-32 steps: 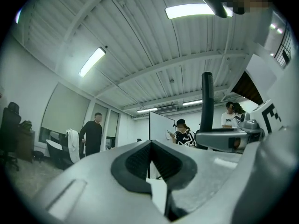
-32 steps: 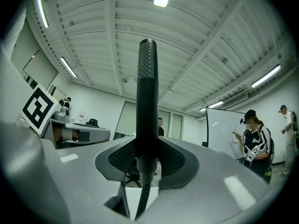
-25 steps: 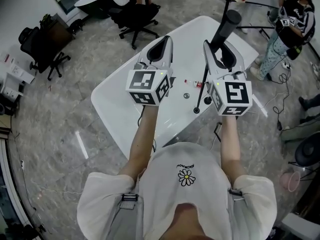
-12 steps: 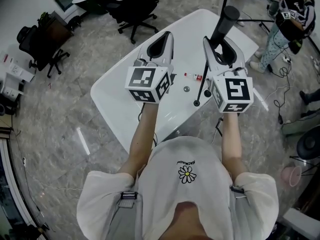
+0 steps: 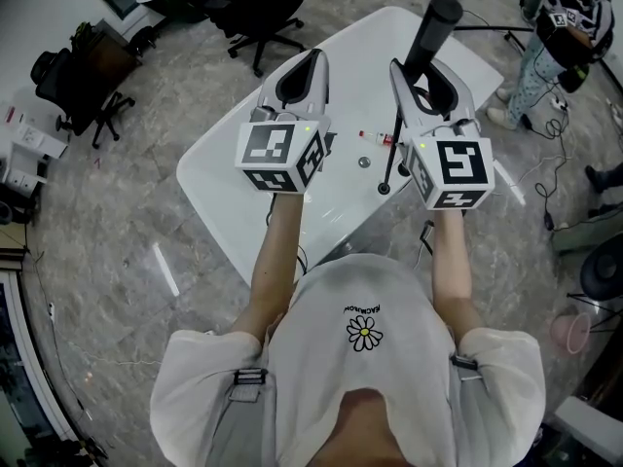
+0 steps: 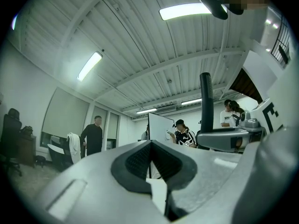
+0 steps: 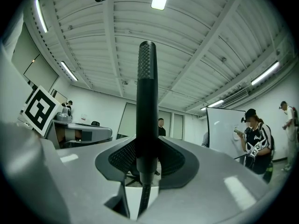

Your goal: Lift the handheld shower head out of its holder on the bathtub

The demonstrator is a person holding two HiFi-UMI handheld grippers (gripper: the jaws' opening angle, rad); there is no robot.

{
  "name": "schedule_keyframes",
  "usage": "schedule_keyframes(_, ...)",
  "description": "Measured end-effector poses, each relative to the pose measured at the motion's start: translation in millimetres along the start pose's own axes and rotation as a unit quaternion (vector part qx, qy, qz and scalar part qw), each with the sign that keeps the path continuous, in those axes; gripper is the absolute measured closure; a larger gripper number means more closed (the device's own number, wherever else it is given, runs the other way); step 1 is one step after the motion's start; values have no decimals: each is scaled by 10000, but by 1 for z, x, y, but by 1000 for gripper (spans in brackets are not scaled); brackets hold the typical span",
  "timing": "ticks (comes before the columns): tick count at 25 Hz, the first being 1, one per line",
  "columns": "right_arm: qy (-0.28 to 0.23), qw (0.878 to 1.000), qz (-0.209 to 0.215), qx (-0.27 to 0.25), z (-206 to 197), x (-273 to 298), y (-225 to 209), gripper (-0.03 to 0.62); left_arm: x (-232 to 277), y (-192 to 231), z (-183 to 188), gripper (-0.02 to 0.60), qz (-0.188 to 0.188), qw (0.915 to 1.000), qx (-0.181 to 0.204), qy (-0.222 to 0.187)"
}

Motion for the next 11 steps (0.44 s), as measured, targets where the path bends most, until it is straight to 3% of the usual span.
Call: schedule_keyframes(11, 7, 10000, 68, -35, 3, -5, 9, 439, -9, -6, 5, 580, -62, 9999, 89, -62)
Point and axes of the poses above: the fingertips, and each gripper's own axes: x forward along the fingers, y to its left, z out of its top, the point moved 4 cm from there along -x, backward along the fingers, and after that the axes turned 10 degrees about y, right-handed, at the moved point
